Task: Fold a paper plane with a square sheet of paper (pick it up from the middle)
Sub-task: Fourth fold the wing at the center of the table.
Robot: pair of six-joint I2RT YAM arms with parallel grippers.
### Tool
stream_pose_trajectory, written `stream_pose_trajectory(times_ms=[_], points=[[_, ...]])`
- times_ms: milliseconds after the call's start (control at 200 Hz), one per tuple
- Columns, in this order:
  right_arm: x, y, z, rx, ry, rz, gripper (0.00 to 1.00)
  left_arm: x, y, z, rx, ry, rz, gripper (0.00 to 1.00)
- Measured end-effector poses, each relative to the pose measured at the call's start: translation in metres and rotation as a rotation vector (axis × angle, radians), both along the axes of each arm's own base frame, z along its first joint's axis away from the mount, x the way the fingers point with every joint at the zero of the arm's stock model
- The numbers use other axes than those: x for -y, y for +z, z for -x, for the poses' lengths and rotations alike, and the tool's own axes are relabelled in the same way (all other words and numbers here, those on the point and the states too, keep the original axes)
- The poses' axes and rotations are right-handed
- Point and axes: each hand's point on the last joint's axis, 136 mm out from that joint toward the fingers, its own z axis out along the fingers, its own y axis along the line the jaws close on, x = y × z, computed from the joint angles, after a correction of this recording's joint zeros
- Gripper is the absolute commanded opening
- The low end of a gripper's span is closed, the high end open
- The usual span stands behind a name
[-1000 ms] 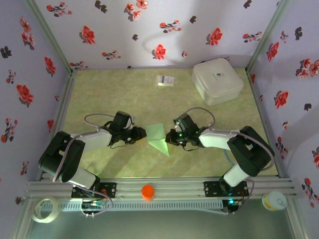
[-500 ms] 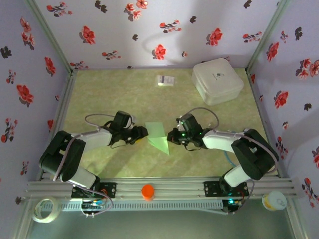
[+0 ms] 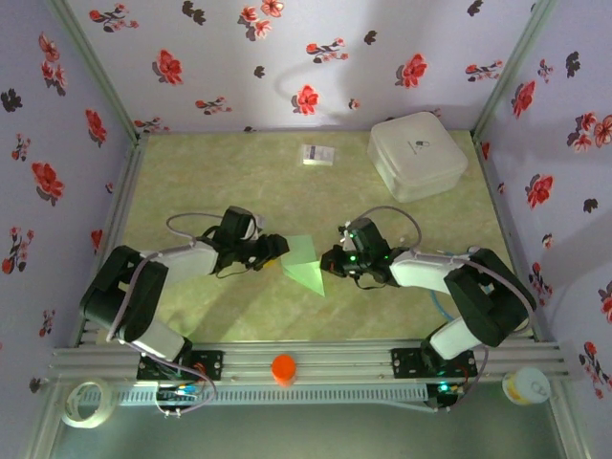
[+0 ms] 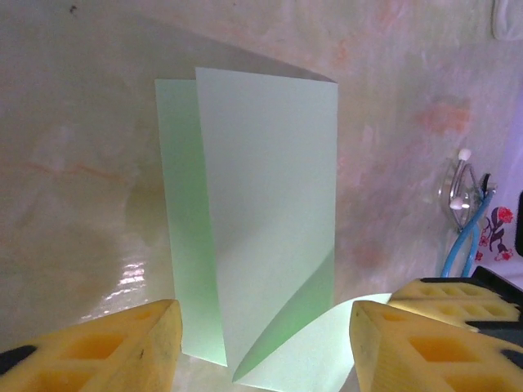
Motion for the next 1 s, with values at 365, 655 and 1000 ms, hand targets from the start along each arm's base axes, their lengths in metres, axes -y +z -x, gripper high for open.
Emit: stream_pose_trajectory(times_ms=[365,655,1000], points=[[0.005,-0.004,-0.001,-0.008,-0.014,0.000,0.04,0.011,-0.007,-0.006,-0.041,0.000,0.028,0.33],[0.007,-0.004,0.000,-0.018,-0.026,-0.002,0.15,0.018,-0.004,-0.009,-0.039,-0.003,0.055,0.11],[0.028,0.031,0.002,0.138,-0.069,0.056,0.26,0.022,0.001,-0.011,-0.019,-0.010,0.076,0.13]])
